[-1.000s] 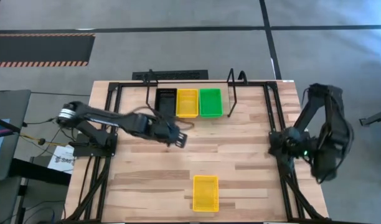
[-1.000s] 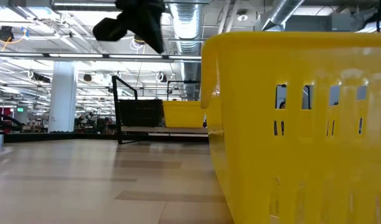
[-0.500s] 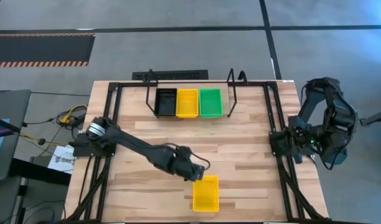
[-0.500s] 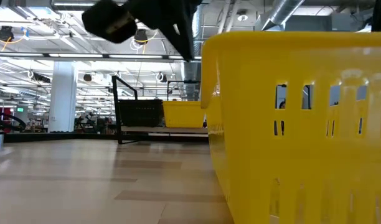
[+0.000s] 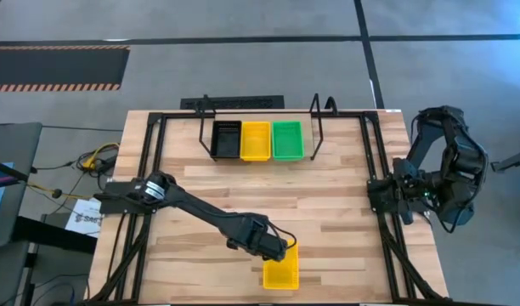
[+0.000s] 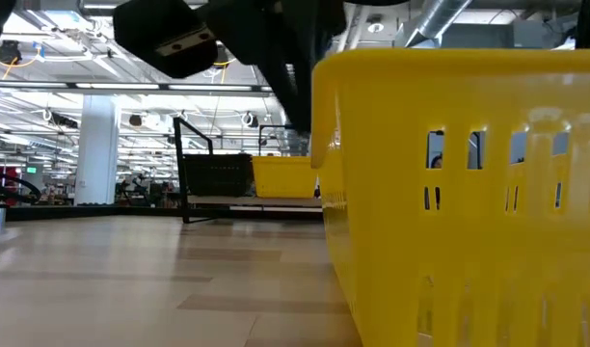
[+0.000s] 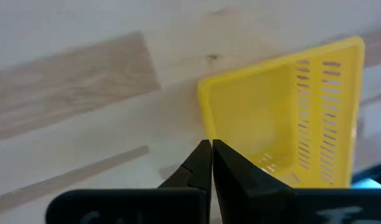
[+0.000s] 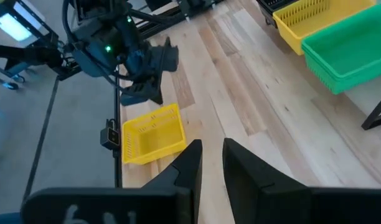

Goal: Stack baskets on shelf by color
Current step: Stack the yellow bin on top of the stacked yellow bins on the shelf

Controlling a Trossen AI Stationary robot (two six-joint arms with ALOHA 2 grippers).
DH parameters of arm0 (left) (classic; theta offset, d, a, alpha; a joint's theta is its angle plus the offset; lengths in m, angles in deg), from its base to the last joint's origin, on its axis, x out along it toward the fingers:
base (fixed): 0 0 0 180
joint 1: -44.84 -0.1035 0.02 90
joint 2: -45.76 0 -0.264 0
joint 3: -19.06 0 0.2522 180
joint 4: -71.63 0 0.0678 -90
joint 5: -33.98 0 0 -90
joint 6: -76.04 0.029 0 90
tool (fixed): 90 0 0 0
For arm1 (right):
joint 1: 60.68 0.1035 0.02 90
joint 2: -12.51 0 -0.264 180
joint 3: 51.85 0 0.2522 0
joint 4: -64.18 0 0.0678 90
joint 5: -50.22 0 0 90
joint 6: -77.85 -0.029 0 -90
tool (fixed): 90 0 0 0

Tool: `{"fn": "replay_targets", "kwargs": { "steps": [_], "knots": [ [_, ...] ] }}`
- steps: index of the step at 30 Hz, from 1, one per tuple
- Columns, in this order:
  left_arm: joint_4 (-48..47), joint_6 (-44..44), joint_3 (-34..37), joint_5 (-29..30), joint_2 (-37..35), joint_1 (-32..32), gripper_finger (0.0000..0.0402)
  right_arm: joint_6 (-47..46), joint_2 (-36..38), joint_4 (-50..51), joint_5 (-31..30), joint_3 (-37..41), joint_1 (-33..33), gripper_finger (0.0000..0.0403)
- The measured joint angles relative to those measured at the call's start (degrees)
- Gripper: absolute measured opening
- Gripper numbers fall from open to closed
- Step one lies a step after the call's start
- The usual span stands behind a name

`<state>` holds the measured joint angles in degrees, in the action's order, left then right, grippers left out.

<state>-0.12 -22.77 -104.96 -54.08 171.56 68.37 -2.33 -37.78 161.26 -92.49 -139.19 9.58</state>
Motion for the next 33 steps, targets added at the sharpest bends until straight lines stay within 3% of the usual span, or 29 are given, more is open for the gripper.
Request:
{"fn": "replay_targets", "kwargs": {
  "steps": [7,23,33],
  "knots": [
    [0.7,0.5,-0.1,0.3,0.3,-0.2,0.0013,2.3,0.0,0.0,0.1,0.0,0.0,0.0081],
    [2.0,0.8,0.0,-0.7,0.8,-0.7,0.011,4.4,-1.1,-0.2,1.8,0.0,0.0,0.0081],
    [1.9,0.2,0.0,-0.3,1.0,-0.8,0.012,5.3,-1.1,-0.3,2.0,0.0,0.0,0.0082]
  ]
}}
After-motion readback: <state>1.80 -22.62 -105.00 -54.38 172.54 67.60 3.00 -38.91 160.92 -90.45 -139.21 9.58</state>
